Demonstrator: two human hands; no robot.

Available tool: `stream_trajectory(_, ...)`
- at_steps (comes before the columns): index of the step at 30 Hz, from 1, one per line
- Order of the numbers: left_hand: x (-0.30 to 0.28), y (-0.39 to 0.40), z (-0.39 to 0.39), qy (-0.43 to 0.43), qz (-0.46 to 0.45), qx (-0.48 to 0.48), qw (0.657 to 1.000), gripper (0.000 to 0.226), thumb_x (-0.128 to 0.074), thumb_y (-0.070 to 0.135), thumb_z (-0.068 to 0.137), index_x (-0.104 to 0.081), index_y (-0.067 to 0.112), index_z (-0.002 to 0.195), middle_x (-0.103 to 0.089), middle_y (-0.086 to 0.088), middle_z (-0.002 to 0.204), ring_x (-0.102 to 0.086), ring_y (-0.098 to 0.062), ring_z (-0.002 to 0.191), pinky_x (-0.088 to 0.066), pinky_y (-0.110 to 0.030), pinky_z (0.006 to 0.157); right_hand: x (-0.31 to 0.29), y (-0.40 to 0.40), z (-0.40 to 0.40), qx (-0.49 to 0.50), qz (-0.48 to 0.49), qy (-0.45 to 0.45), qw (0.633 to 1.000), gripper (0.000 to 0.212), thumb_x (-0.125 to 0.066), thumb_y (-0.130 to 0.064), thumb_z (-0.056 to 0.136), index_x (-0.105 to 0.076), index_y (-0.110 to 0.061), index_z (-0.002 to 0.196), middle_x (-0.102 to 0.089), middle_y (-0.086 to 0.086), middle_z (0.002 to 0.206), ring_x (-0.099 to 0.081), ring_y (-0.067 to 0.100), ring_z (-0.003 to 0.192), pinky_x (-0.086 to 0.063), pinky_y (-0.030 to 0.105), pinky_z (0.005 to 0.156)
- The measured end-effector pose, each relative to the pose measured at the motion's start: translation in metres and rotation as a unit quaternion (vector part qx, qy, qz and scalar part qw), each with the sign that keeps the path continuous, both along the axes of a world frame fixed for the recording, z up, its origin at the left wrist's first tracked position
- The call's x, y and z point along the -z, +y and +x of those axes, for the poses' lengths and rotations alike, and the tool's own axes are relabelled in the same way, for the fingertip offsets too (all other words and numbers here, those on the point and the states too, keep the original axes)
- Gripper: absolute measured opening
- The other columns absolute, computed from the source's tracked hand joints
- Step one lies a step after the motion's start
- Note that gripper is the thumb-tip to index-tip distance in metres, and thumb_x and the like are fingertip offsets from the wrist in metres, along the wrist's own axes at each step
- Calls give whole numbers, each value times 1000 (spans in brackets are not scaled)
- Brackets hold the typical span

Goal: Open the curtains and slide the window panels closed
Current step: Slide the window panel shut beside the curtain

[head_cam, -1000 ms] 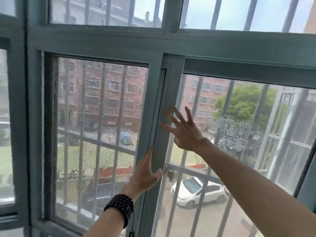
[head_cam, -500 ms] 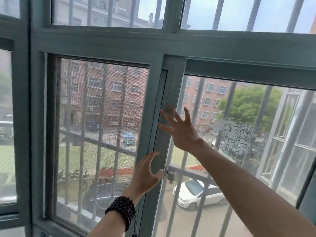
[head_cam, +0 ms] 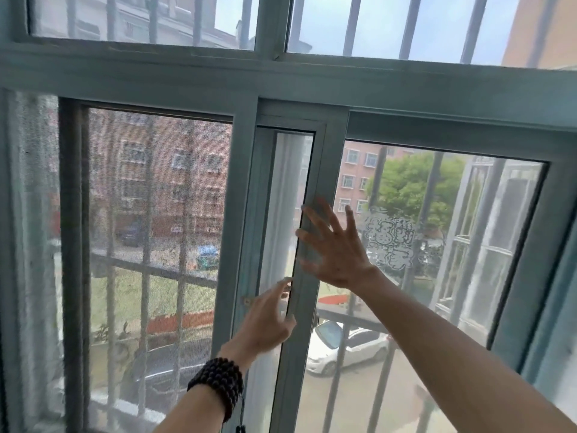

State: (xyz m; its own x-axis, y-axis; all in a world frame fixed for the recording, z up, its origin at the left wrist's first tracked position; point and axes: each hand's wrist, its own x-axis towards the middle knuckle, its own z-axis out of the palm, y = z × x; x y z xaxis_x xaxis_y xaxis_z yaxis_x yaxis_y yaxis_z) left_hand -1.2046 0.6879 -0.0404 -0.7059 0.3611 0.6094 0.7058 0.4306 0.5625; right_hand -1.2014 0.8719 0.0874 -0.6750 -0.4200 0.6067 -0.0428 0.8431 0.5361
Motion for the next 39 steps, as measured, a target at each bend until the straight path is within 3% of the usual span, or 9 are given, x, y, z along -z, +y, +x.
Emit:
stream_trajectory(2, -2, 8, 2, 22, -32, 1, 999, 67, -64, 14, 91, -35, 18, 152, -52, -3, 144, -47, -10, 129, -34, -25, 111, 7, 9, 3, -11, -15, 36, 999, 67, -54, -72, 88, -56, -32, 142, -18, 3, 171, -10, 35, 157, -11, 73, 117)
stream_trajectory(5, -5, 16, 1, 93, -67, -32, 993, 66, -66, 18, 91, -39, 13, 151, -45, -9, 149, -41, -23, 136, -36, -43, 116, 14, 24, 6, -22, -33, 50, 998, 65, -63, -66, 84, -59, -28, 136, -19, 4, 170, -11, 35, 157, -16, 71, 118)
stream_trajectory(8, -15, 27, 1, 171, -80, -76, 979, 72, -77, 22, 81, -45, 16, 145, -36, -15, 151, -42, -34, 133, -46, -56, 100, 18, 36, 10, -9, -53, 53, 997, 60, -61, -61, 87, -58, -28, 137, -16, 4, 171, -5, 35, 158, -15, 67, 121)
stream_trajectory(10, -23, 31, 0, 205, -79, -107, 970, 88, -85, 24, 71, -37, 21, 144, -25, -17, 153, -42, -42, 133, -47, -61, 93, 21, 40, 11, -12, -63, 73, 995, 53, -62, -56, 89, -61, -26, 133, -21, 4, 170, -9, 35, 158, -19, 66, 121)
stream_trajectory(14, -36, 33, -13, 201, -111, -161, 960, 121, -92, 39, 64, -13, 28, 156, 0, -15, 165, -11, -42, 152, -22, -72, 109, 27, 50, 13, -11, -69, 123, 990, 49, -65, -52, 90, -65, -20, 128, -28, 6, 168, -17, 36, 156, -24, 66, 119)
stream_trajectory(18, -44, 31, -25, 189, -127, -179, 957, 137, -94, 47, 57, -8, 26, 161, 11, -14, 167, 8, -37, 153, -7, -72, 109, 35, 61, 19, -6, -87, 152, 985, 44, -68, -40, 87, -65, -16, 125, -31, 8, 166, -22, 38, 155, -26, 65, 118)
stream_trajectory(26, -57, 70, -27, 216, -160, -161, 950, 140, -89, 62, 54, -4, 29, 160, 14, -12, 168, 12, -37, 153, -4, -76, 112, 48, 111, 40, 48, -105, 150, 982, 41, -58, -38, 97, -51, -21, 133, -15, 5, 171, -6, 35, 158, -12, 61, 123)
stream_trajectory(32, -54, 106, -23, 275, -157, -146, 937, 137, -85, 71, 50, -16, 27, 161, 4, -14, 168, 4, -40, 153, -11, -77, 110, 57, 144, 64, 99, -129, 157, 974, 38, -51, -33, 102, -54, -20, 138, -15, 7, 171, -5, 35, 158, -21, 64, 121)
stream_trajectory(39, -49, 157, -13, 315, -156, -139, 926, 135, -75, 81, 53, -11, 30, 161, 1, -15, 168, 1, -42, 153, -8, -75, 112, 69, 166, 90, 118, -233, 186, 947, 44, -52, -19, 102, -51, -17, 146, -18, 10, 169, -13, 40, 155, -23, 66, 120)
